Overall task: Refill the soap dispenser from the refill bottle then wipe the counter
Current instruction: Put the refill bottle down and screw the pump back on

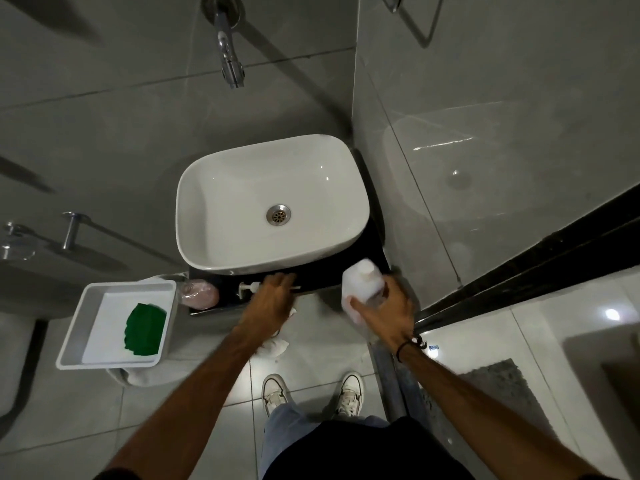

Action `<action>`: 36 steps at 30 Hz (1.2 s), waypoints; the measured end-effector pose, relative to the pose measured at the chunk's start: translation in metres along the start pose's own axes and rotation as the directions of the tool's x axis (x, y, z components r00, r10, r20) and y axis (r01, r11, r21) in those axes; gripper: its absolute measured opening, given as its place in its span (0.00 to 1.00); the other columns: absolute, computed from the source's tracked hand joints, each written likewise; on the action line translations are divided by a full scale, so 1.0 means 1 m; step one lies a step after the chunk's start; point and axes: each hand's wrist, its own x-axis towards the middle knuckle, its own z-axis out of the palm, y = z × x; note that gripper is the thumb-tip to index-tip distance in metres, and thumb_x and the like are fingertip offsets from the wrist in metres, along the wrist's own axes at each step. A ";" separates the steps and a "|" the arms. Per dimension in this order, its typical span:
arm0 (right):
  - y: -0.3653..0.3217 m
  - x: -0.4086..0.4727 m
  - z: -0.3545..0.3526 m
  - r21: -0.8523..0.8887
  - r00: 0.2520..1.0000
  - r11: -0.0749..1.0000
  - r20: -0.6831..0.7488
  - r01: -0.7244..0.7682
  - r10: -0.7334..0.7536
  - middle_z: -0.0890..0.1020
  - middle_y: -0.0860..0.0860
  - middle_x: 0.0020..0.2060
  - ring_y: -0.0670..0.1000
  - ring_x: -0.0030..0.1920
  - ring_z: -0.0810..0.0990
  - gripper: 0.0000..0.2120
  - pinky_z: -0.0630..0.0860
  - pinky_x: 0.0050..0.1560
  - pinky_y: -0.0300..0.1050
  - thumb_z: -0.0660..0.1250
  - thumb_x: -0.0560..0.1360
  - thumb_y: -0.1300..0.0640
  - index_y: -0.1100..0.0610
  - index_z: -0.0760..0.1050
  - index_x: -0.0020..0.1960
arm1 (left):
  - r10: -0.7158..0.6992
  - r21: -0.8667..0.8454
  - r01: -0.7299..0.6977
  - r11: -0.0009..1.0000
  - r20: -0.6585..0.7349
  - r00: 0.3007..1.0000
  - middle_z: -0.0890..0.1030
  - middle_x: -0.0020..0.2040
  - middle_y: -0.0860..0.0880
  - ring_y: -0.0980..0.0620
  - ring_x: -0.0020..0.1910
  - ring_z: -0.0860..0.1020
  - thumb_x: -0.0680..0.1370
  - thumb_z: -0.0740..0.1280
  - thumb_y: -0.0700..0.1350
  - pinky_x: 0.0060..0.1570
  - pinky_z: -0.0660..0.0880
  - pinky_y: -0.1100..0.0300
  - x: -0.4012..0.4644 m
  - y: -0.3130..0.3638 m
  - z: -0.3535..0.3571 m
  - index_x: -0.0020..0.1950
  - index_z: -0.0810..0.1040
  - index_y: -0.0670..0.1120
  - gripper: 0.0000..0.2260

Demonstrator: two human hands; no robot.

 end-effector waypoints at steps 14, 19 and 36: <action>-0.030 0.049 0.029 0.114 0.943 0.993 -0.327 -0.026 0.062 0.78 0.51 0.48 0.52 0.47 0.78 0.35 0.81 0.43 0.53 0.86 0.54 0.45 0.54 0.68 0.50 | -0.095 0.461 0.023 0.887 0.135 0.986 0.73 0.67 0.42 0.42 0.65 0.73 0.77 0.62 0.36 0.67 0.67 0.52 0.001 -0.072 0.022 0.74 0.66 0.42 0.24; -0.031 0.052 0.027 0.097 0.968 0.994 -0.240 -0.048 0.070 0.78 0.52 0.56 0.53 0.54 0.78 0.43 0.80 0.49 0.51 0.87 0.53 0.46 0.54 0.67 0.59 | -0.049 0.236 0.038 0.971 0.042 0.998 0.79 0.49 0.37 0.35 0.50 0.77 0.68 0.66 0.30 0.51 0.73 0.44 -0.011 -0.061 0.010 0.54 0.79 0.38 0.15; -0.087 -0.041 0.156 -0.101 0.900 0.988 0.409 -0.120 0.151 0.81 0.51 0.45 0.53 0.50 0.81 0.24 0.79 0.52 0.47 0.80 0.66 0.51 0.54 0.74 0.57 | -0.415 -0.420 0.194 0.887 -0.536 0.736 0.81 0.45 0.59 0.58 0.40 0.80 0.69 0.77 0.48 0.40 0.81 0.55 -0.118 -0.134 -0.149 0.55 0.70 0.59 0.21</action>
